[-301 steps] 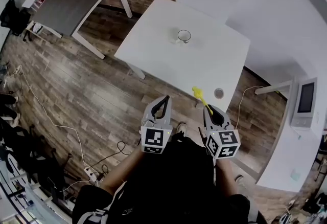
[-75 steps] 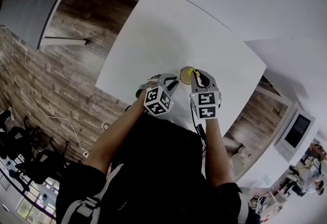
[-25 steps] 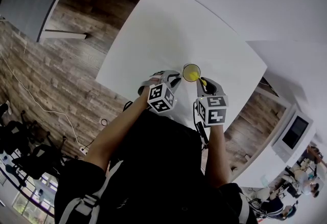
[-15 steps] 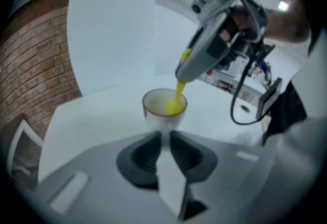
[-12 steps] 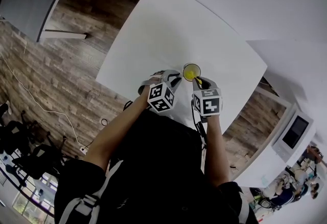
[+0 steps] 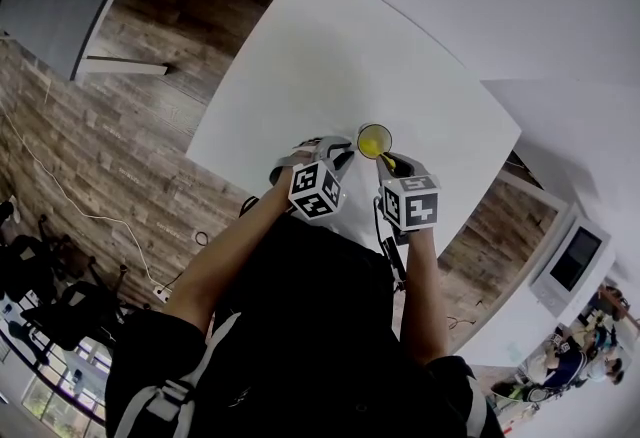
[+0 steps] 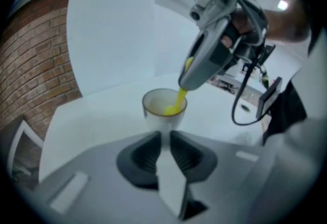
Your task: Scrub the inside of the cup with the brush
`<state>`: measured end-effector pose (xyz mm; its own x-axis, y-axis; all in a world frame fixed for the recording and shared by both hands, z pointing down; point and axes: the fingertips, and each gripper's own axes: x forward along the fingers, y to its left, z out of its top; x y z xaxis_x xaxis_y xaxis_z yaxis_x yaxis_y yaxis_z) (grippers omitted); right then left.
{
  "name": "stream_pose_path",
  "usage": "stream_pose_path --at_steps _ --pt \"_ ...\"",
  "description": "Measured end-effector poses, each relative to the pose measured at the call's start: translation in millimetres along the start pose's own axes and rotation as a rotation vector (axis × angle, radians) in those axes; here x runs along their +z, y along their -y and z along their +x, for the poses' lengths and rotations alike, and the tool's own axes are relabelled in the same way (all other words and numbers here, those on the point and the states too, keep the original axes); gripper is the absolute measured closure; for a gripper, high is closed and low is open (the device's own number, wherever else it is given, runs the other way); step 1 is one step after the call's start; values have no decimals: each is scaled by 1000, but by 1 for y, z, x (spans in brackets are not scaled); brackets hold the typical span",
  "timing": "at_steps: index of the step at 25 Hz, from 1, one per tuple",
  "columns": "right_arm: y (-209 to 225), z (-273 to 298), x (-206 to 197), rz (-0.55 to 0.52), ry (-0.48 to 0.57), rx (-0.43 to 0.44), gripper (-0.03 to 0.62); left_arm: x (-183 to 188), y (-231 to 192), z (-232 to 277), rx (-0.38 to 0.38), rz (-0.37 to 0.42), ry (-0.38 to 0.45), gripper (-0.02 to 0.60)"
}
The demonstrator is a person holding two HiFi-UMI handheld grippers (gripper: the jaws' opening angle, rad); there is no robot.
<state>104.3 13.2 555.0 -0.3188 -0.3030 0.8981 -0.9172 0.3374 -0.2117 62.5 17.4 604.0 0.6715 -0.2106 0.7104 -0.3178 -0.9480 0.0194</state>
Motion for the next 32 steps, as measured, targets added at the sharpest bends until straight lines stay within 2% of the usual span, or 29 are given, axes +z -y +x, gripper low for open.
stream_pose_path --at_steps 10,20,32 --pt "-7 -45 15 -66 7 8 563 1 -1 1 2 2 1 523" --pt "-5 16 -6 -50 -99 18 563 0 -1 1 1 5 -3 523" --pt "1 31 6 -230 -108 -82 563 -1 -1 0 0 6 1 523"
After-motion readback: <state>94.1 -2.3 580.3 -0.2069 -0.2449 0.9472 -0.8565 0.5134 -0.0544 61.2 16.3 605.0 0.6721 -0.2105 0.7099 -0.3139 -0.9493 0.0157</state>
